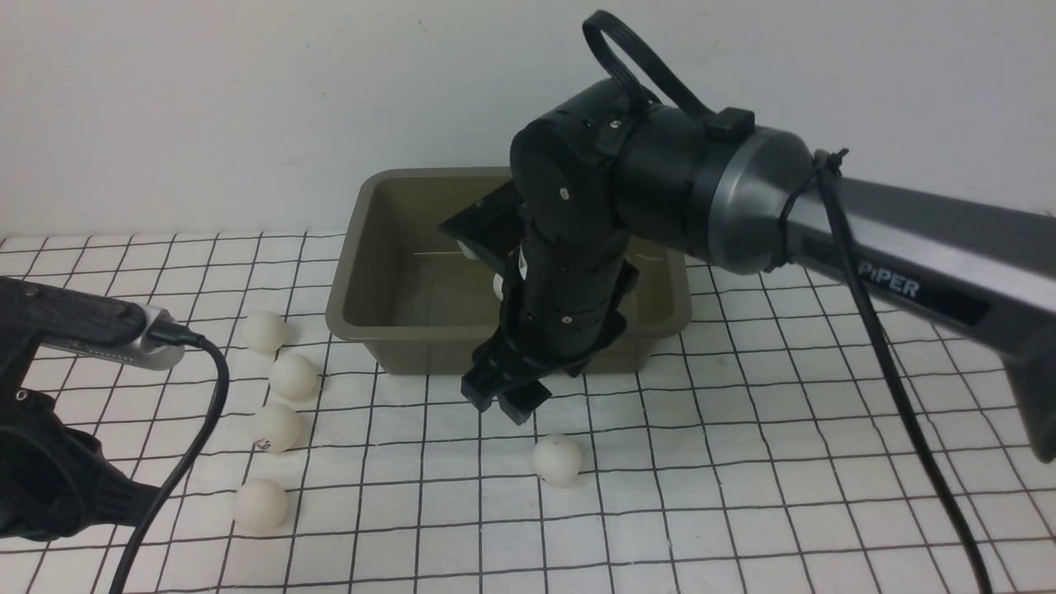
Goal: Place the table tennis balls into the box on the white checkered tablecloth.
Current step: 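Reach for and grasp a ping pong ball on the table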
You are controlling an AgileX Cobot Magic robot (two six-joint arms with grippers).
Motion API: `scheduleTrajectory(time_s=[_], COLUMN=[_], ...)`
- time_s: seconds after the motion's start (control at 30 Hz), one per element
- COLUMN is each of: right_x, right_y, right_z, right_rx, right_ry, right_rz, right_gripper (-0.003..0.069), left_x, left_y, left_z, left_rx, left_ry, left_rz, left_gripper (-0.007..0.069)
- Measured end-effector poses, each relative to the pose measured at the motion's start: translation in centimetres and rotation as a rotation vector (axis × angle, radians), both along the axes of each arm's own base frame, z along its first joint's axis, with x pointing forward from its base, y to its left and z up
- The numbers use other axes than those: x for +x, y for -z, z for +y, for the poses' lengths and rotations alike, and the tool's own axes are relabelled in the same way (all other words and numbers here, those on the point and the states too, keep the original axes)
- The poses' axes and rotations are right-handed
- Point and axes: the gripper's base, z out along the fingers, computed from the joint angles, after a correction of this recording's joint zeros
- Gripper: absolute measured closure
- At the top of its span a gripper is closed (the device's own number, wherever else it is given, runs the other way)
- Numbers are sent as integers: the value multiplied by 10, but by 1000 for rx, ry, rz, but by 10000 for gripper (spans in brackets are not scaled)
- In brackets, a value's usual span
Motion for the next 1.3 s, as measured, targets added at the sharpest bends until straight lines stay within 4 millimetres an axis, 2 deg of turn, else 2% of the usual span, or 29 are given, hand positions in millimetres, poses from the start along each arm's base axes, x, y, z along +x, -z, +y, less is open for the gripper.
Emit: scheduleTrajectory(time_s=[0.2,0.5,0.73,1.17,1.3], right_x=[-6,-2,1,6,7], right_y=[25,28,50,70,77], right_z=[-6,-2,1,5,5], right_rx=[-52,-10,-43,-51,-66], right_ry=[-5,-9,-11,-16,-20], right_rz=[55,10,42,44,46], right_gripper=[197,204,205,205,242], left_x=[0,0,0,0,0], left_y=[0,0,0,0,0], left_z=[0,0,0,0,0], left_rx=[-1,0,-1,0,0], left_ry=[0,0,1,2,2], left_rz=[0,0,0,0,0], left_gripper=[628,628,628,628,628])
